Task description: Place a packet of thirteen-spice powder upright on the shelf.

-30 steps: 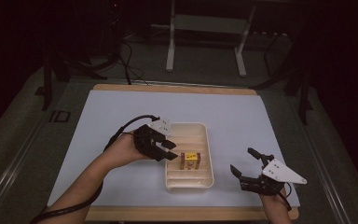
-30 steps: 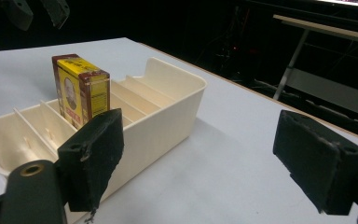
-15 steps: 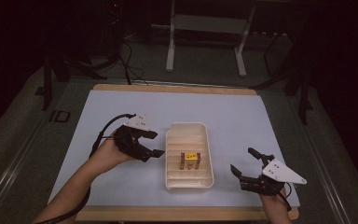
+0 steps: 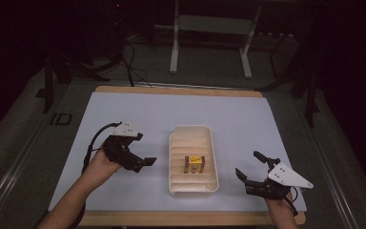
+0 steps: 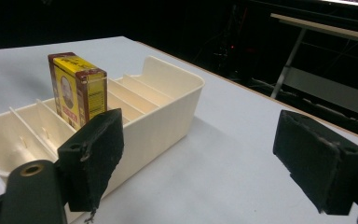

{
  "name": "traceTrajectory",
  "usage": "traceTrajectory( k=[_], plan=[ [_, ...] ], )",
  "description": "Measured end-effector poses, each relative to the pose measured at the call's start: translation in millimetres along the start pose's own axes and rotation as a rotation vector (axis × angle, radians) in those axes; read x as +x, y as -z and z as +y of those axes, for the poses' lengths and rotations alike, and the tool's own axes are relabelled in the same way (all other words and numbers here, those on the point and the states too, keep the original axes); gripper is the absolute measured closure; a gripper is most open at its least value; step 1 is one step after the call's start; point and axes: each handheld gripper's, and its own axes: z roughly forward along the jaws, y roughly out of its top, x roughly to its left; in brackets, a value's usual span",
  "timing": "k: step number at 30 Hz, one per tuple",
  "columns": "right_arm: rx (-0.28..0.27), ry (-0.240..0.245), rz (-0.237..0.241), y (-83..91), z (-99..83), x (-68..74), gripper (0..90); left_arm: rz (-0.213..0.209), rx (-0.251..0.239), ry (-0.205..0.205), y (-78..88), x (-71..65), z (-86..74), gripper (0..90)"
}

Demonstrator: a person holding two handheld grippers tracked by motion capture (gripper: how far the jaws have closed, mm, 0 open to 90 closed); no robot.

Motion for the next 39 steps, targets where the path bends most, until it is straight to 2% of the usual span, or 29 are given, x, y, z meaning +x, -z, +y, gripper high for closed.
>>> traceTrajectory(
  k=[9, 12, 22, 24, 27, 29, 31, 35, 37, 39],
  plan=[
    [0.002, 0.001, -0.002, -0.5, -0.1, 0.6, 16.2, 0.05, -0.037, 0.048, 7.8, -0.2, -24.1, 1.3],
    [0.002, 0.003, -0.003, -0.4, -0.2, 0.7, 16.2, 0.045, -0.03, 0.053, 7.7, -1.8, -30.2, 1.3],
    [0.001, 0.007, -0.005, -1.0, -0.6, 0.8, 16.1, 0.073, -0.037, 0.084, 3.5, -5.4, -51.4, 1.3],
    [0.002, 0.008, -0.004, -1.2, -0.7, 0.7, 16.2, 0.062, -0.039, 0.092, 2.6, -5.6, -55.7, 1.3],
    [-0.002, 0.0, -0.001, -0.8, -0.7, 0.3, 16.2, 0.09, -0.033, 0.096, 1.1, -8.4, -63.0, 1.3],
    [-0.002, 0.001, -0.003, -0.6, -0.6, 0.2, 16.2, 0.081, -0.04, 0.109, 1.4, -10.1, -68.6, 1.3],
    [-0.003, 0.0, -0.002, -0.6, -0.8, 0.0, 16.1, 0.095, -0.037, 0.115, 1.6, -12.6, -72.7, 1.3],
    [-0.002, 0.005, -0.003, -0.9, -0.7, 0.8, 16.1, 0.09, -0.038, 0.126, 3.5, -15.1, -81.2, 1.3],
    [-0.002, 0.005, -0.004, -1.0, -0.8, 1.0, 16.1, 0.096, -0.034, 0.133, 4.8, -15.3, -85.2, 1.3],
    [-0.002, 0.005, -0.005, -0.9, -0.8, 1.0, 16.1, 0.111, -0.052, 0.134, 7.0, -16.8, -89.2, 1.3]
  ],
)
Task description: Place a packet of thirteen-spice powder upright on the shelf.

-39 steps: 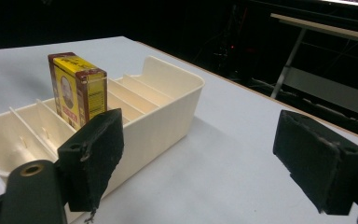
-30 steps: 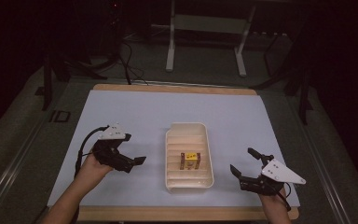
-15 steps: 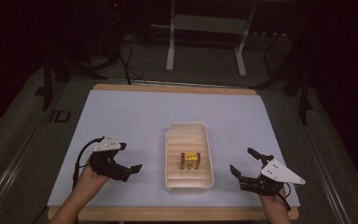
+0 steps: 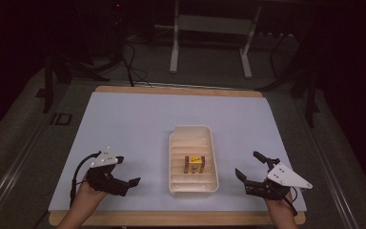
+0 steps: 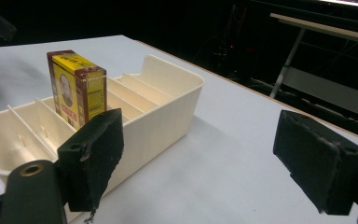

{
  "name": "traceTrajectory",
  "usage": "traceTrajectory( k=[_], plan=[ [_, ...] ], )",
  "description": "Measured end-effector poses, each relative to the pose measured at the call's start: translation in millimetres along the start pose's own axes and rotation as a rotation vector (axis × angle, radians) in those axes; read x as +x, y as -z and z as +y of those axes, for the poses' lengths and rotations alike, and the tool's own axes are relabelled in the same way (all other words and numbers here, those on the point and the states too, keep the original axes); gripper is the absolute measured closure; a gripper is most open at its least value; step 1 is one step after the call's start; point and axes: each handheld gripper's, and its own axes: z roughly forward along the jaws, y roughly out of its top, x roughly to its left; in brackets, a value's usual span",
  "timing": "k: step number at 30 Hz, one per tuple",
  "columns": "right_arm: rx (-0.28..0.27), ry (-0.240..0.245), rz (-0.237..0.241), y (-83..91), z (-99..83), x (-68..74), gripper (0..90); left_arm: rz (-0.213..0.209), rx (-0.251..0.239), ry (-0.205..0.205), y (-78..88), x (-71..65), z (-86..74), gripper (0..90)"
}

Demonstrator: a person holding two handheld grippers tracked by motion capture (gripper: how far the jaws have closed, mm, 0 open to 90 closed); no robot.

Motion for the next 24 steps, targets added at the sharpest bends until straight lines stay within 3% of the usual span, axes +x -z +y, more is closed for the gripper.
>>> traceTrajectory(
  k=[9, 14, 24],
  plan=[
    [0.0, 0.0, 0.001, 0.2, -0.4, 0.1, 16.2, 0.036, -0.012, 0.011, 2.8, -2.9, -11.0, 1.4],
    [-0.002, 0.001, 0.007, -0.4, -0.8, -0.4, 16.1, 0.06, -0.012, -0.009, 3.4, -3.0, -12.6, 1.3],
    [0.008, -0.02, 0.025, -3.8, -3.9, -0.4, 16.1, 0.066, -0.028, -0.032, 1.2, -3.9, -13.9, 1.4]
  ],
)
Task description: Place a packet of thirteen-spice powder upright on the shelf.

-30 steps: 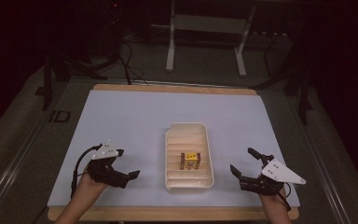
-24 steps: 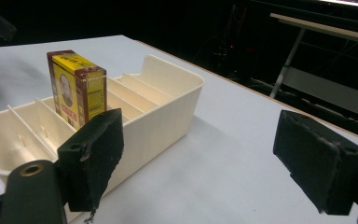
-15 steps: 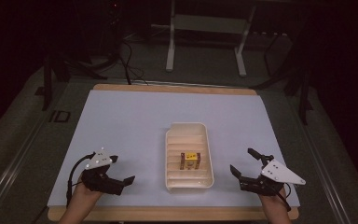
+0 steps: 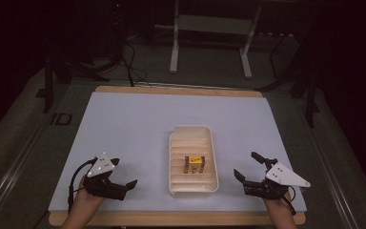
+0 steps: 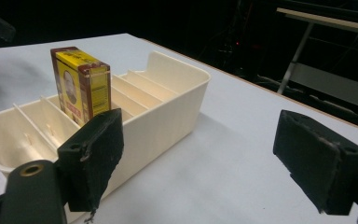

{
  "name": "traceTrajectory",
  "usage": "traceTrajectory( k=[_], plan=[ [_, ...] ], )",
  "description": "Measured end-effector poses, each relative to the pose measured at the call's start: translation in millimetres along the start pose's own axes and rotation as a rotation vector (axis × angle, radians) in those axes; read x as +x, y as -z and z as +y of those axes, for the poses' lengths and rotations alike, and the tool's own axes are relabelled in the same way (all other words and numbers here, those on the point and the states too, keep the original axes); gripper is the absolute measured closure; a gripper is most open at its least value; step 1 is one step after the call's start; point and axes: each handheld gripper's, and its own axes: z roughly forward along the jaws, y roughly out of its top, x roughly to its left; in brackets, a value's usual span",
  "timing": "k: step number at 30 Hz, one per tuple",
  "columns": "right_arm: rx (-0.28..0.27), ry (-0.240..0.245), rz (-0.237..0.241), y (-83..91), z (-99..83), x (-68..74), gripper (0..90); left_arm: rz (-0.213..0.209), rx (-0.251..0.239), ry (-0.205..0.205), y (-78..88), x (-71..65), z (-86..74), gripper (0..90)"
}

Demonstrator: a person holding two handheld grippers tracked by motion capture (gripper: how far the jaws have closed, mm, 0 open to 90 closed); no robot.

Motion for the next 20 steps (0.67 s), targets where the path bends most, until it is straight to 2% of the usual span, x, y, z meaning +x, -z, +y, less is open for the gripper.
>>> traceTrajectory(
  k=[12, 20],
  plan=[
    [-0.001, 0.0, -0.024, 0.7, 0.0, -1.4, 16.1, -0.007, 0.003, 0.013, -1.8, 2.1, -1.8, 1.4],
    [-0.004, 0.008, -0.031, 1.1, 0.3, -1.7, 16.1, -0.012, -0.021, 0.022, -0.2, 1.6, -1.0, 1.4]
  ],
)
